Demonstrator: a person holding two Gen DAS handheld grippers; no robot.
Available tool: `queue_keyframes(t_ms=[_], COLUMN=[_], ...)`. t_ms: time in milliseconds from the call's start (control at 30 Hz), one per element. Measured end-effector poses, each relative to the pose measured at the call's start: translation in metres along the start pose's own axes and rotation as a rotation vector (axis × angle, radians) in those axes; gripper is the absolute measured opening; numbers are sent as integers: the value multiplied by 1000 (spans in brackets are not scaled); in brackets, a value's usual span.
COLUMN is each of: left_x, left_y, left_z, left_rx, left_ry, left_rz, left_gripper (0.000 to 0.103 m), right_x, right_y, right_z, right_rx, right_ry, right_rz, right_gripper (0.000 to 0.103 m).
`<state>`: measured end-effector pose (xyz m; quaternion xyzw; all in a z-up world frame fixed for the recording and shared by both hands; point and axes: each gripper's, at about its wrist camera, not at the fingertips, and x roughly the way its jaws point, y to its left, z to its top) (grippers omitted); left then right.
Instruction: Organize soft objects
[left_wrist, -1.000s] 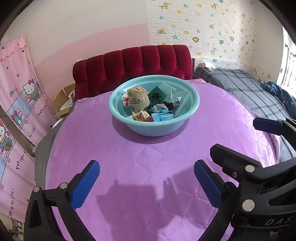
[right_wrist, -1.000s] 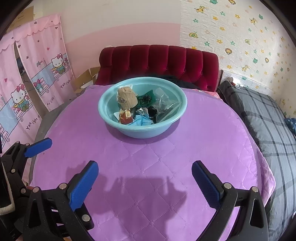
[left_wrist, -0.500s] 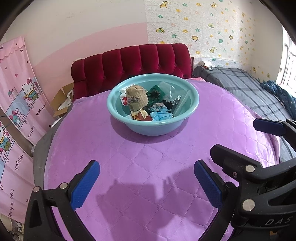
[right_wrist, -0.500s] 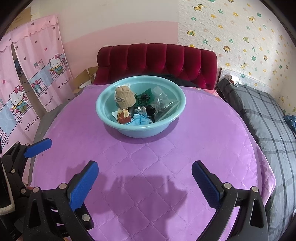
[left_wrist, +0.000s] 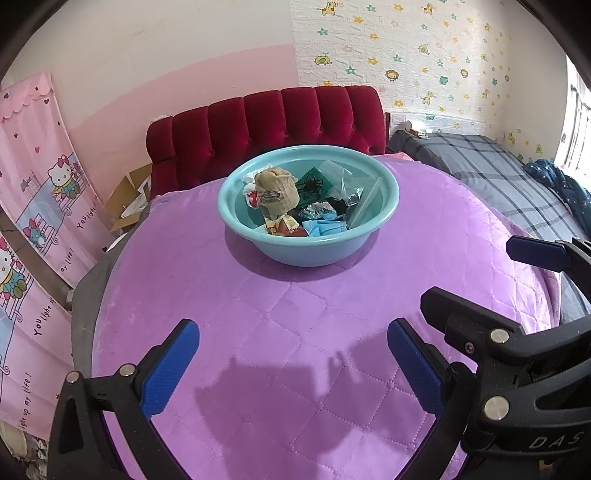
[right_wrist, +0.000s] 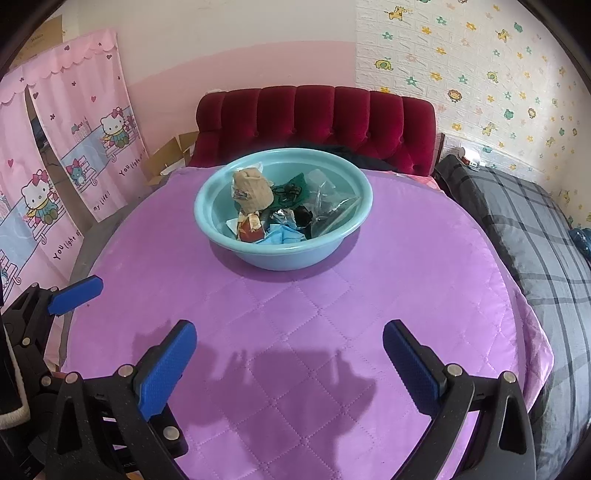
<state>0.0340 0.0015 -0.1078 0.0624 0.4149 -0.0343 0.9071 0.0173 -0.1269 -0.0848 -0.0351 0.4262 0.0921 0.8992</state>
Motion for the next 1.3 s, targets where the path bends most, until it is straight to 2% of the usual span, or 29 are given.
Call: queue_keyframes(t_ms=[1300], left_x=[-5], left_y=[0], left_z=[3], left_rx=[-4], left_ry=[-23], left_rz=[0], left_gripper=[103], right_x=[-5], right_y=[2], right_z=[3], right_rx=[-8], right_ry=[-21], right_rz=[-4], right_gripper=[103])
